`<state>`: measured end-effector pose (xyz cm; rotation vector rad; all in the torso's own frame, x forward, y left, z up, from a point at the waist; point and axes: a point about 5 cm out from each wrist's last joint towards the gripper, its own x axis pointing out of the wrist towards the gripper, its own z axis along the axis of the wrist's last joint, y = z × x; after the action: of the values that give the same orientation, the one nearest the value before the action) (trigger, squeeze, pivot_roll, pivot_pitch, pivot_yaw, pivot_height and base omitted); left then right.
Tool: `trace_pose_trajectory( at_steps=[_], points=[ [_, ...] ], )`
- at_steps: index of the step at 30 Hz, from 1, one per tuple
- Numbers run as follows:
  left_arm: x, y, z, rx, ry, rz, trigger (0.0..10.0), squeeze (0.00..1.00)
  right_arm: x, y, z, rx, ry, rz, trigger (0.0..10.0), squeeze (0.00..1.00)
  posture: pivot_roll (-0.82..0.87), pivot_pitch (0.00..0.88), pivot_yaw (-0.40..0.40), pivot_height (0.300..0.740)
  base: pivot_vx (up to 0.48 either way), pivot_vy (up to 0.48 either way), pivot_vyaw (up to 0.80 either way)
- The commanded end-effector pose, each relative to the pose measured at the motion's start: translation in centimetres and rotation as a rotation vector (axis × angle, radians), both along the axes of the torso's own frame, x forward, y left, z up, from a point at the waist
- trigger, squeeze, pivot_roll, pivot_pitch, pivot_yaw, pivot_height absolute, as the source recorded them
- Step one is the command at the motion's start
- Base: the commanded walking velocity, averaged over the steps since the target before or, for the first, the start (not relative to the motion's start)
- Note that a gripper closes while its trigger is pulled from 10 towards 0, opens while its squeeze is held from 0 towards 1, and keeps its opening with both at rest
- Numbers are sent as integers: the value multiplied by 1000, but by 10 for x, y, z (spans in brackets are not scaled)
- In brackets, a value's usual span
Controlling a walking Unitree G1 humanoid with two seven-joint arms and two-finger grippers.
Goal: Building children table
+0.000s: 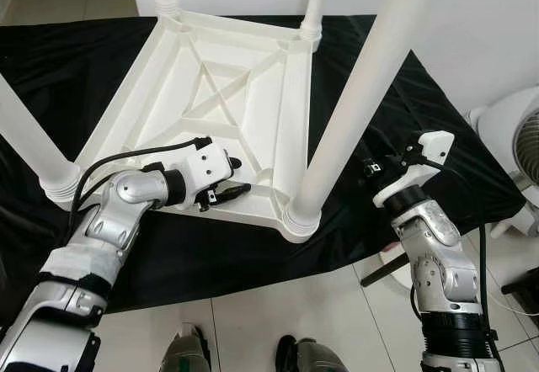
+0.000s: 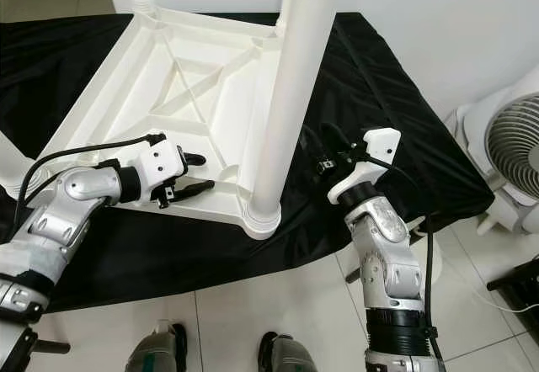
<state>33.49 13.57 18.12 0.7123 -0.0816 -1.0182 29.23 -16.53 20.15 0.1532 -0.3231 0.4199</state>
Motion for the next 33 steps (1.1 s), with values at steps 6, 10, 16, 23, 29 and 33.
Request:
trace_pose_trajectory(
  at_steps=[6,10,16,23,29,33],
  points=[
    [9,17,23,-131,-148,180,10000,0,-13,-6,-18,-24,59,2,10000,1000,76,191,-29,740,0,0,0],
    [-3,18,21,-175,-105,148,10000,0,-22,-11,-23,-22,80,20,10000,1000,83,185,-30,740,0,0,0],
    [-26,24,25,-291,-18,99,10000,0,-28,-28,-26,-100,118,92,10000,1000,79,181,-30,740,0,0,0],
    [-53,23,28,-356,70,22,10000,0,-33,-41,-27,-226,164,220,10000,0,85,171,-35,740,0,0,0],
    [-67,20,24,-353,84,39,10000,0,-48,-41,-30,-382,211,446,10000,0,92,160,-38,740,0,0,0],
    [-72,19,25,-368,95,56,10000,0,-51,-36,-27,-431,197,512,10000,0,92,156,-38,740,0,0,0]
  ],
)
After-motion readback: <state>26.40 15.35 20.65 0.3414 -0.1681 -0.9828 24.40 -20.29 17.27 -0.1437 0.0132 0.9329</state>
